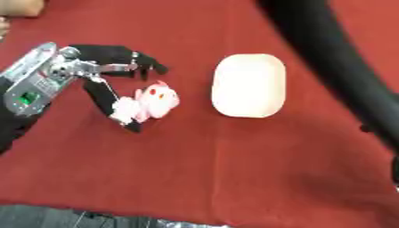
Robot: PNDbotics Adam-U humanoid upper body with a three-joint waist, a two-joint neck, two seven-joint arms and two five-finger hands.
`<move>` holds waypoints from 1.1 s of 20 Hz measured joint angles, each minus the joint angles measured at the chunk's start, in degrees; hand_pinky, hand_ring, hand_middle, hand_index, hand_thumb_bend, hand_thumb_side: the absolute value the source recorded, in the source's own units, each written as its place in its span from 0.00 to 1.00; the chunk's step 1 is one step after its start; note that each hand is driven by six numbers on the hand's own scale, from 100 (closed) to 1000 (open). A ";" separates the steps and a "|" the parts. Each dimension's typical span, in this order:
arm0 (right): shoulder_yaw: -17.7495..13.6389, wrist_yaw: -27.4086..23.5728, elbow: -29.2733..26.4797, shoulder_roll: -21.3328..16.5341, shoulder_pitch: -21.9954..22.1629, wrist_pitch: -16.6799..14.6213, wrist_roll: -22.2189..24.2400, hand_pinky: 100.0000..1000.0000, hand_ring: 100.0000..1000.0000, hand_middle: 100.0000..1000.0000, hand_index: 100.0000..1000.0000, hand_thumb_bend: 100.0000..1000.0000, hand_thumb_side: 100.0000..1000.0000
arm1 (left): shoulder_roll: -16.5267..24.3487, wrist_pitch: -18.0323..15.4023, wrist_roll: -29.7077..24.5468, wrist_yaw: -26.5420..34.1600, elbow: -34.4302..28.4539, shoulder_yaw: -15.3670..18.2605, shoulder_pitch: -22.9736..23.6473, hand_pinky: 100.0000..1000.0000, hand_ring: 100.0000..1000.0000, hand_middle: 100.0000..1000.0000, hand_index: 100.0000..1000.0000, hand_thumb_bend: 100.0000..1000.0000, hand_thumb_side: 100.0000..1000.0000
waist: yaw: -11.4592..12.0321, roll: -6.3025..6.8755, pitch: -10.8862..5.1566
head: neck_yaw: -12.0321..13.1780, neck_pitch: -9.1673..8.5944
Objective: Pick up objects on the table and place them in the box.
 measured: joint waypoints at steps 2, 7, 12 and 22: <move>0.00 0.00 0.00 0.00 0.00 0.00 0.00 0.53 0.75 0.83 0.95 0.00 0.71 | -0.24 0.08 -1.55 -0.32 0.37 0.00 0.00 0.55 0.70 0.86 1.00 0.64 0.58 | -0.01 0.00 0.00 | -0.03 0.00; 0.00 -0.02 0.00 0.00 0.00 -0.02 0.03 0.53 0.75 0.83 0.95 0.00 0.71 | -0.24 0.02 -3.84 -0.78 1.17 0.01 -0.45 0.55 0.69 0.84 1.00 0.63 0.59 | -0.01 0.00 0.00 | -0.05 0.00; 0.00 -0.06 0.00 0.00 0.00 0.02 0.11 0.53 0.75 0.83 0.95 0.00 0.71 | -0.51 -0.27 -4.62 -0.78 1.64 0.10 -0.79 0.50 0.66 0.82 0.99 0.53 0.48 | -0.01 0.00 0.00 | -0.06 0.00; 0.01 -0.18 0.00 0.00 0.00 -0.22 0.34 0.54 0.75 0.83 0.94 0.00 0.71 | -2.35 0.48 -0.53 -1.89 1.61 -0.26 -0.93 0.32 0.48 0.62 0.80 0.11 0.00 | -0.16 -0.05 0.10 | -0.49 0.00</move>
